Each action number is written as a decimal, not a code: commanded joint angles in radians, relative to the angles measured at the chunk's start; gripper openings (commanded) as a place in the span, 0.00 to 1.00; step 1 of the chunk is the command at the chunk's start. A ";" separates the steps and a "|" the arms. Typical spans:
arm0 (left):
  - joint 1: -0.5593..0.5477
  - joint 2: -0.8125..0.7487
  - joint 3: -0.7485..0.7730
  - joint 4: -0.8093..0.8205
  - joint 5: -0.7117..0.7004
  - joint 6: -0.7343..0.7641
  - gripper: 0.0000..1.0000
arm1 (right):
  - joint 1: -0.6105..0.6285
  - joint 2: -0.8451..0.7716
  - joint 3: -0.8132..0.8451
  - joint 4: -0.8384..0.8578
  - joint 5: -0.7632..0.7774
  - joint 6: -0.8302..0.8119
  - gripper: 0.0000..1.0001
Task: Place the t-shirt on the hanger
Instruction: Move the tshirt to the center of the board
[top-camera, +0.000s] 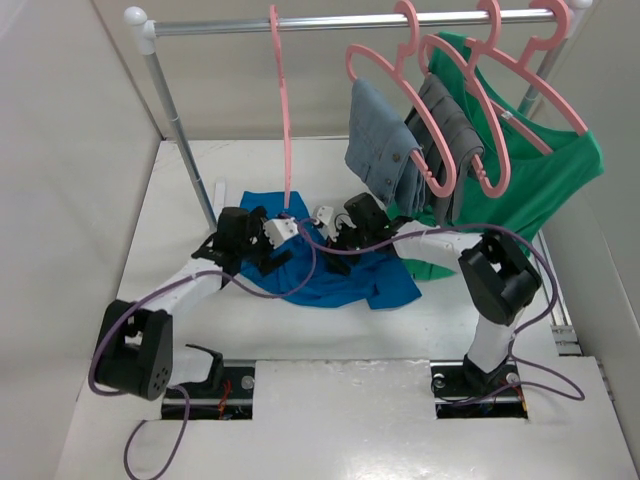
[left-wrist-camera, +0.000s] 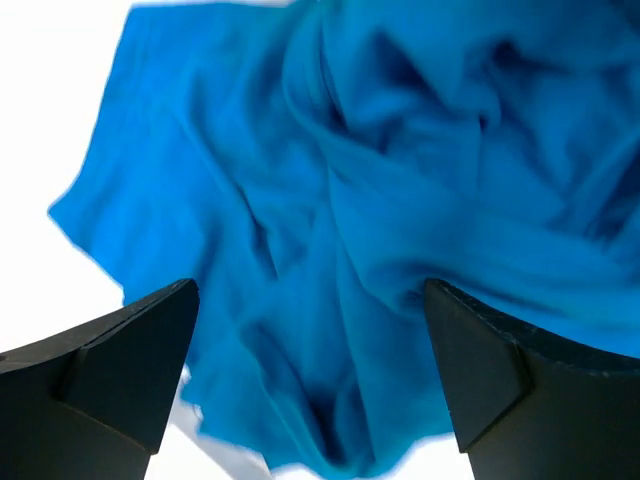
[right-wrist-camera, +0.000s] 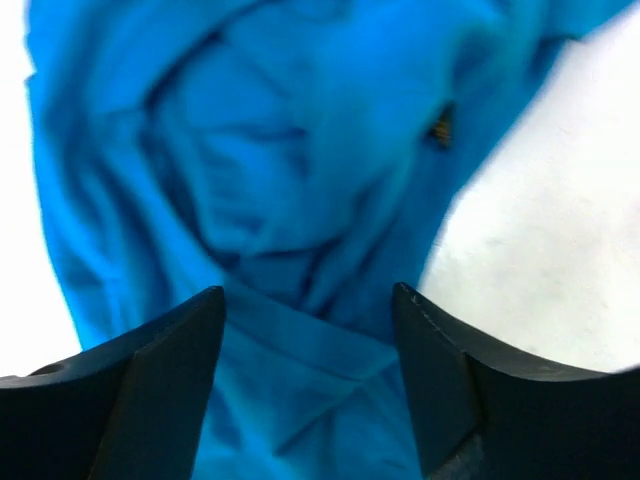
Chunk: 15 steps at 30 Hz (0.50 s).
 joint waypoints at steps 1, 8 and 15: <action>-0.003 0.056 0.100 0.021 0.130 0.022 0.94 | -0.019 0.014 0.067 -0.027 0.051 0.017 0.72; -0.071 0.140 0.071 -0.184 0.077 0.383 0.51 | -0.065 -0.001 0.047 -0.068 0.022 0.006 0.08; -0.062 0.057 0.028 -0.206 0.020 0.342 0.00 | -0.076 -0.089 -0.039 -0.048 -0.036 0.006 0.00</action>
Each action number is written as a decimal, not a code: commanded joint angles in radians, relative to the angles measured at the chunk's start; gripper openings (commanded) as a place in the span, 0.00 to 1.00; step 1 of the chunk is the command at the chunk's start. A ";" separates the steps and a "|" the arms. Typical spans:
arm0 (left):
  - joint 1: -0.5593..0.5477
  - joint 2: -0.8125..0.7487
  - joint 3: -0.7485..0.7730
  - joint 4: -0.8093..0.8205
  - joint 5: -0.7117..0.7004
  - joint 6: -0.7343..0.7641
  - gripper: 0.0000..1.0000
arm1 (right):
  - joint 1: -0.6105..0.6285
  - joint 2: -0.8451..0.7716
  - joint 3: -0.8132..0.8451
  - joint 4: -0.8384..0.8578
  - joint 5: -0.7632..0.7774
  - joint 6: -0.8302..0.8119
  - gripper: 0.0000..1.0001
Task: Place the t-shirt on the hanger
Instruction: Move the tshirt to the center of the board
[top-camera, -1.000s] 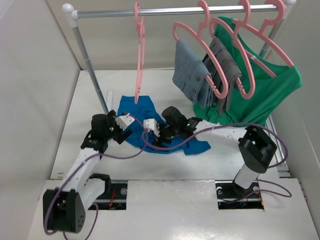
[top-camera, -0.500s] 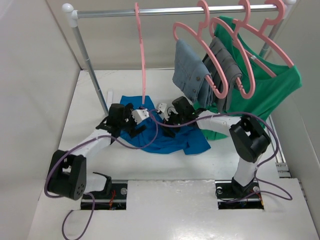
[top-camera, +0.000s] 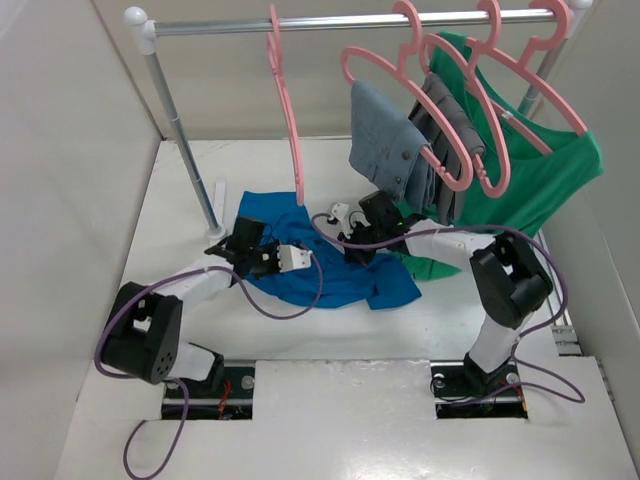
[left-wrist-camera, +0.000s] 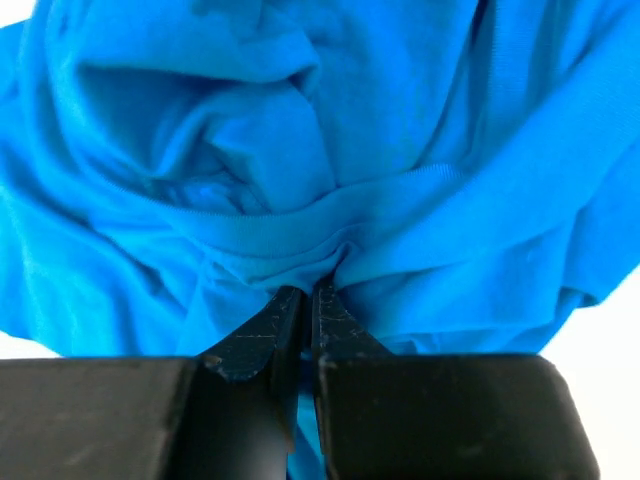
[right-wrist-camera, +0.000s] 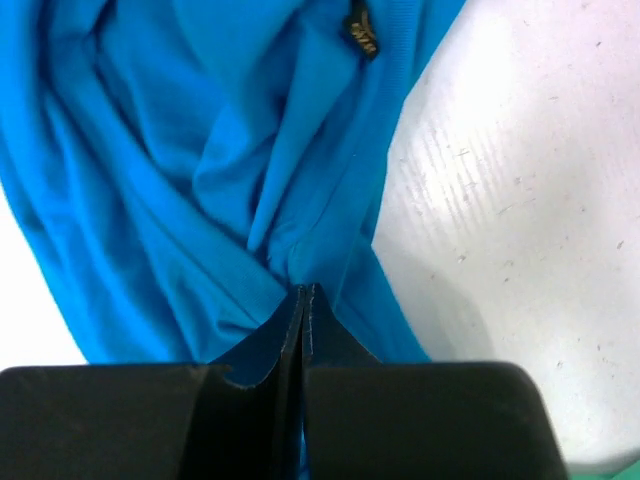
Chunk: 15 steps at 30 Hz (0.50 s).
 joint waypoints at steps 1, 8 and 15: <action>0.008 -0.092 -0.006 -0.079 -0.026 -0.003 0.00 | 0.011 -0.059 -0.026 0.013 -0.045 0.000 0.00; -0.003 -0.356 0.012 -0.394 0.006 0.068 0.00 | 0.070 -0.120 -0.083 0.003 -0.010 0.000 0.00; -0.021 -0.586 -0.031 -0.694 0.026 0.222 0.00 | 0.156 -0.219 -0.181 -0.006 0.041 0.060 0.00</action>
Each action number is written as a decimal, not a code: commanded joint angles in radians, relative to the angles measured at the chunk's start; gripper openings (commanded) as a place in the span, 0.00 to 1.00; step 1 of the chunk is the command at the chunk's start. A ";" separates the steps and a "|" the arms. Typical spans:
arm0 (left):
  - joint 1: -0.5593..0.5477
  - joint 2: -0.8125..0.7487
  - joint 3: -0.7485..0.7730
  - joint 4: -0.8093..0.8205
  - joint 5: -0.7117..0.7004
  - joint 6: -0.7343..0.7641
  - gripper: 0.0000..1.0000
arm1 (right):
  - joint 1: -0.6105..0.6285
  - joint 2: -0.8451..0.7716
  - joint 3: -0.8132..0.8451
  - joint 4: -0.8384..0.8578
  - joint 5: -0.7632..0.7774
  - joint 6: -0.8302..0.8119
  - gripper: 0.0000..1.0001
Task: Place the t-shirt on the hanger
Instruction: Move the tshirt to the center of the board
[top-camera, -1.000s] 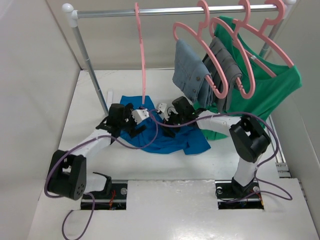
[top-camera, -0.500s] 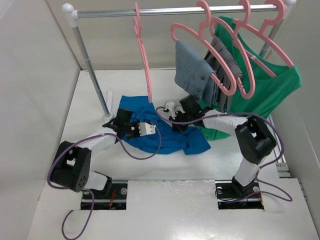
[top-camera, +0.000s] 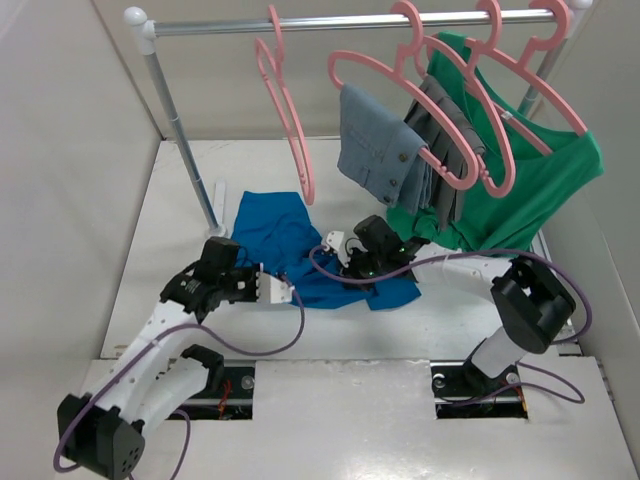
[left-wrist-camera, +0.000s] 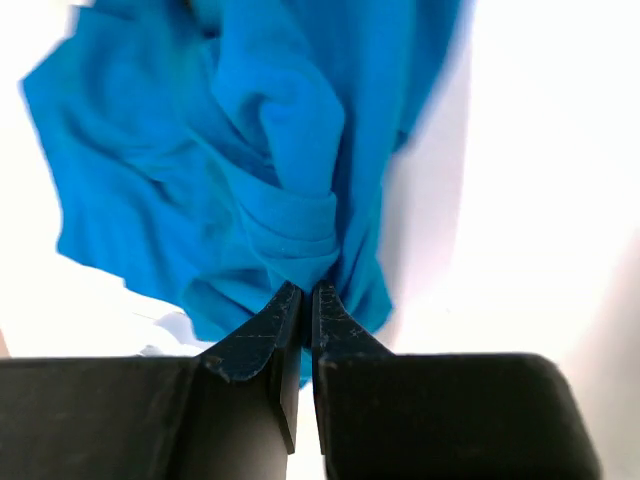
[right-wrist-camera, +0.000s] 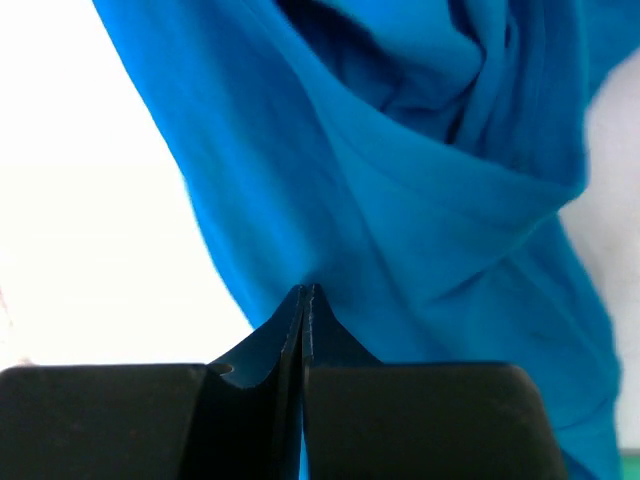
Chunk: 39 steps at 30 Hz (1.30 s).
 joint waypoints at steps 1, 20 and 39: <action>-0.008 -0.092 -0.019 -0.228 0.027 0.088 0.00 | 0.035 -0.060 -0.027 0.021 0.021 0.055 0.00; -0.017 0.238 0.090 0.149 0.150 -0.456 0.61 | 0.053 -0.040 0.055 -0.024 0.079 0.082 0.44; -0.083 0.351 -0.055 0.315 -0.126 -0.487 0.15 | 0.053 -0.110 0.075 -0.073 0.153 0.082 0.44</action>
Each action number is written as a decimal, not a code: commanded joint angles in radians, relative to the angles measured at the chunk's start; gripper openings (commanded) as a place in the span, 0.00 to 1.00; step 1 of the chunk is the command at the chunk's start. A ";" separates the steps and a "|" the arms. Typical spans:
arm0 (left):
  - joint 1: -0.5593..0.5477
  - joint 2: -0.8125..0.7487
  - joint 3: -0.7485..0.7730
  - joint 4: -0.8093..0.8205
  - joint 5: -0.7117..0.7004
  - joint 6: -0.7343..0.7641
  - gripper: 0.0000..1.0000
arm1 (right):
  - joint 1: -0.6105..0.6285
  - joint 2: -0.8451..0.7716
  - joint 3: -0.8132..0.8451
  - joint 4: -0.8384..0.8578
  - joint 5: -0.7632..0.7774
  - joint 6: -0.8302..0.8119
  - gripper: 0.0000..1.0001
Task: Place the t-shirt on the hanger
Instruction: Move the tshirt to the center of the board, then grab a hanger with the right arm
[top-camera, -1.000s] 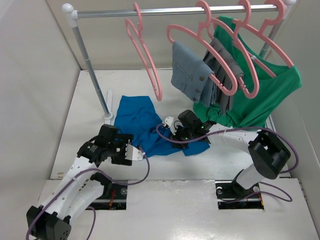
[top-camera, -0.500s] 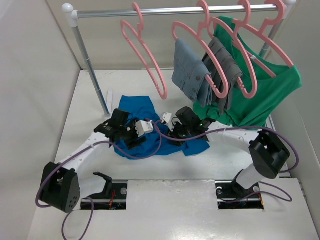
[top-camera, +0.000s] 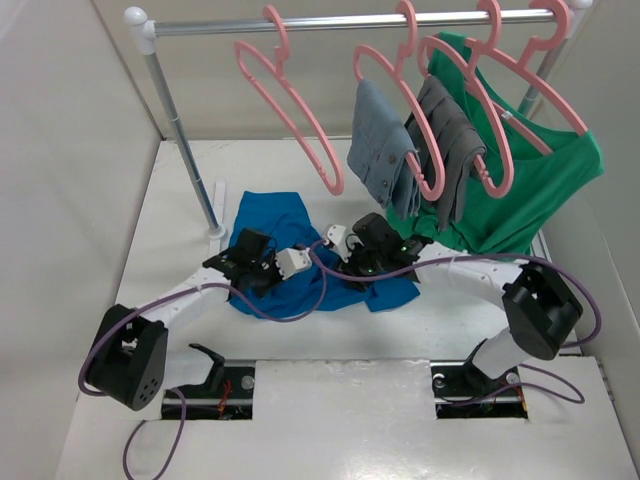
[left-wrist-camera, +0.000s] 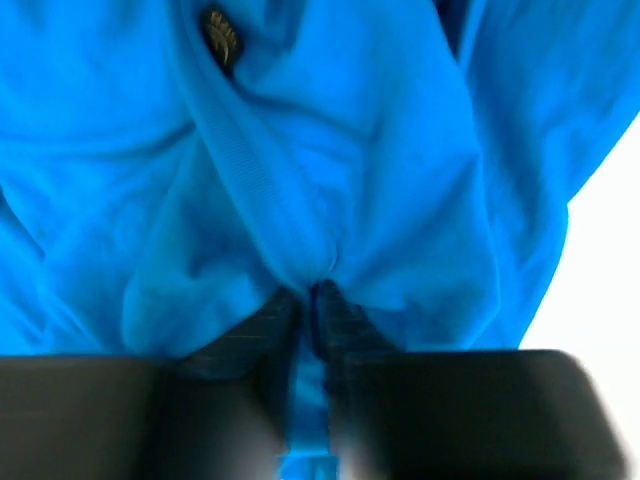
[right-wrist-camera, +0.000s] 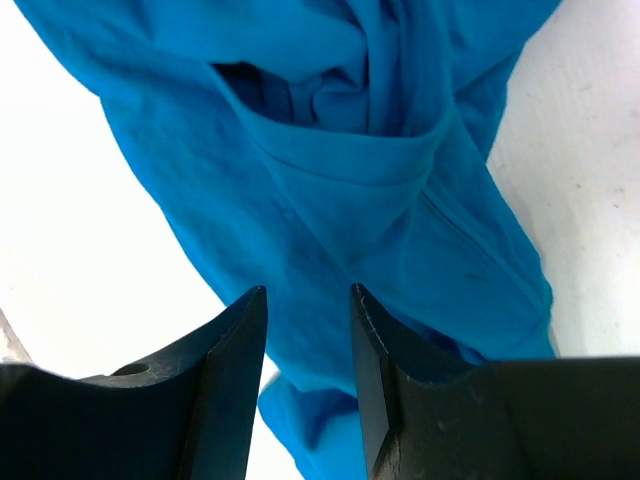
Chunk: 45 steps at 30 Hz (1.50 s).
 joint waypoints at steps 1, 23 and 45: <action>-0.002 -0.034 -0.020 -0.021 -0.069 0.026 0.07 | 0.007 -0.072 0.045 -0.021 0.019 0.001 0.44; -0.002 -0.142 0.087 -0.096 -0.147 -0.161 0.00 | 0.084 -0.512 0.249 -0.243 -0.179 -0.077 0.73; -0.002 -0.182 0.047 -0.036 -0.156 -0.124 0.00 | 0.093 -0.306 0.896 0.095 0.027 0.046 0.77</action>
